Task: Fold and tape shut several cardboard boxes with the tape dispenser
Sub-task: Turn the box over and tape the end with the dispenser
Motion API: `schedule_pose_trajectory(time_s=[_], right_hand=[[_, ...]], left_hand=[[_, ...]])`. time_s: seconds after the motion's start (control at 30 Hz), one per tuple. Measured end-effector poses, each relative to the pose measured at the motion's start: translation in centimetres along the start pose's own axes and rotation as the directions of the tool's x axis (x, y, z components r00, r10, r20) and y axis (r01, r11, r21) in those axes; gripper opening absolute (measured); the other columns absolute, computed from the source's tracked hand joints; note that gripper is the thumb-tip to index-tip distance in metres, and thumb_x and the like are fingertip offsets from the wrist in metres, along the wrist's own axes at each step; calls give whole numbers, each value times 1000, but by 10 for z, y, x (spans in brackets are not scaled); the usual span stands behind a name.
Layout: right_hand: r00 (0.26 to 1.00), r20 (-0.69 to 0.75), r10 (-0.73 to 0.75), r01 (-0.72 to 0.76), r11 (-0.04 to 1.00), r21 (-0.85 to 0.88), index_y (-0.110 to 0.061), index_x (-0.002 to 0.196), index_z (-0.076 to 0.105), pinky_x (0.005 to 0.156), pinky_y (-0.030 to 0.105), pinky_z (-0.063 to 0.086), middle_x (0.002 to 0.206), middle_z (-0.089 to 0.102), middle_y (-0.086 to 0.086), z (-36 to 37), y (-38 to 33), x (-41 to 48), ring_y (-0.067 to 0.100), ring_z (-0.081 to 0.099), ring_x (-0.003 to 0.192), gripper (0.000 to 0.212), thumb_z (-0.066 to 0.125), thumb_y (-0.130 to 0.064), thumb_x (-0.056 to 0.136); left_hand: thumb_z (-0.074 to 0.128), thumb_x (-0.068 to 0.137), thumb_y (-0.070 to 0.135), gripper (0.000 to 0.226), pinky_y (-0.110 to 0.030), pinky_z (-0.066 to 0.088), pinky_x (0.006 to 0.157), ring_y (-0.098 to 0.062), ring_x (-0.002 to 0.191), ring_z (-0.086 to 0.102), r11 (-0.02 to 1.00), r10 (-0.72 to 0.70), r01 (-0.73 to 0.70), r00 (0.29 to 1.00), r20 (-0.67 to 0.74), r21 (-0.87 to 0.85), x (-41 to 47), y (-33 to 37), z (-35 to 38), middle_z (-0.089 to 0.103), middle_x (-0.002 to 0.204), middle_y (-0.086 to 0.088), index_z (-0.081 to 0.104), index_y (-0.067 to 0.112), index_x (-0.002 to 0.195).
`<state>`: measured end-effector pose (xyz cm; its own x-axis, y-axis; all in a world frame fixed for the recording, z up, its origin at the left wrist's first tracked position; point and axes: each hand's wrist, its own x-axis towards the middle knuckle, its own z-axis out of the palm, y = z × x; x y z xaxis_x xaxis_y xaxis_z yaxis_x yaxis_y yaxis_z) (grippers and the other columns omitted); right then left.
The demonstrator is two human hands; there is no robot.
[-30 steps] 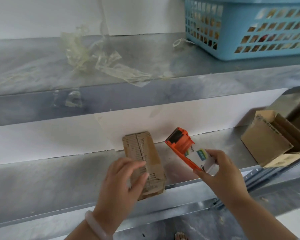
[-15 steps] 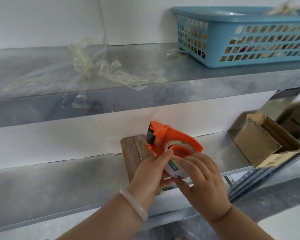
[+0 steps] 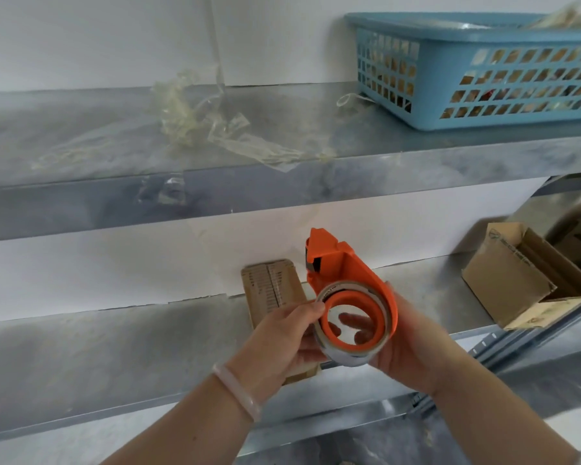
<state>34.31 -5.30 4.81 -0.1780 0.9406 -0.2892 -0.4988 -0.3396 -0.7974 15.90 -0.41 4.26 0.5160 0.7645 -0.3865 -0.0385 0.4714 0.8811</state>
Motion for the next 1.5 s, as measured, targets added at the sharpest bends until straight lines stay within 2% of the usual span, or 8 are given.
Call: schedule_pose_trajectory(time_s=[0.13, 0.4, 0.63, 0.77, 0.93, 1.1, 1.3, 1.5], right_hand=[[991, 117, -59, 31, 972, 232, -6, 99, 77, 68, 37, 59, 91, 75, 13, 2, 14, 3, 28, 74, 83, 59, 93, -43, 56], [986, 65, -154, 124, 936, 329, -20, 132, 58, 59, 37, 57, 80, 68, 10, 3, 21, 9, 18, 66, 57, 80, 93, -29, 60], [971, 102, -216, 216, 976, 11, -32, 135, 56, 61, 33, 56, 96, 69, 8, 7, 9, 3, 19, 66, 70, 92, 96, -32, 52], [960, 233, -157, 226, 924, -308, -42, 147, 33, 86, 33, 55, 134, 61, 5, 9, 2, -8, 28, 64, 114, 99, 89, -27, 66], [947, 254, -197, 321, 596, -736, -75, 125, 35, 79, 23, 56, 121, 63, -24, 14, 0, -17, 12, 68, 103, 93, 82, -11, 77], [745, 568, -350, 472, -325, -820, -51, 150, 19, 60, 16, 50, 82, 66, -13, -5, 17, -8, 7, 60, 65, 75, 59, -51, 86], [567, 740, -360, 533, -525, -664, -38, 147, 34, 63, 33, 53, 73, 59, -7, -21, 28, 2, 17, 53, 60, 55, 56, -36, 96], [537, 770, -345, 513, -590, -623, -37, 151, 26, 72, 26, 51, 70, 61, -5, -23, 33, -1, 17, 54, 56, 70, 62, -30, 93]], left_hand=[[65, 86, 39, 38, -53, 51, 95, -38, 102, 66, 999, 1, 1, 999, 50, -38, 1, -3, -9, 67, 113, -25, 66, 8, 109], [62, 90, 36, 49, -58, 41, 104, -42, 117, 57, 992, 45, -28, 989, 139, -123, 8, -10, -24, 62, 125, -22, 55, 12, 133], [62, 76, 59, 70, -42, 52, 94, -30, 108, 64, 969, 32, -51, 996, -83, -243, 9, 18, -36, 68, 119, -17, 62, 6, 123], [58, 82, 61, 76, -52, 50, 96, -43, 116, 53, 989, -28, 27, 1000, -3, -148, 8, 45, -48, 53, 125, -29, 57, 3, 131], [61, 93, 25, 24, -23, 53, 58, -10, 68, 62, 990, 66, -61, 997, -35, 127, 2, 59, -50, 67, 81, -2, 72, 8, 104], [64, 90, 12, 12, -20, 54, 60, -7, 69, 70, 879, 353, -305, 933, -71, 366, -5, 60, -51, 74, 76, 7, 74, 18, 93], [65, 84, 17, 17, -23, 56, 78, -10, 87, 71, 682, 602, -531, 798, 26, 502, -16, 44, -53, 76, 87, 8, 76, 29, 87], [69, 85, 29, 14, -17, 51, 87, -4, 105, 65, 486, 771, -631, 635, 43, 604, -23, 21, -54, 71, 109, 19, 75, 30, 98]])
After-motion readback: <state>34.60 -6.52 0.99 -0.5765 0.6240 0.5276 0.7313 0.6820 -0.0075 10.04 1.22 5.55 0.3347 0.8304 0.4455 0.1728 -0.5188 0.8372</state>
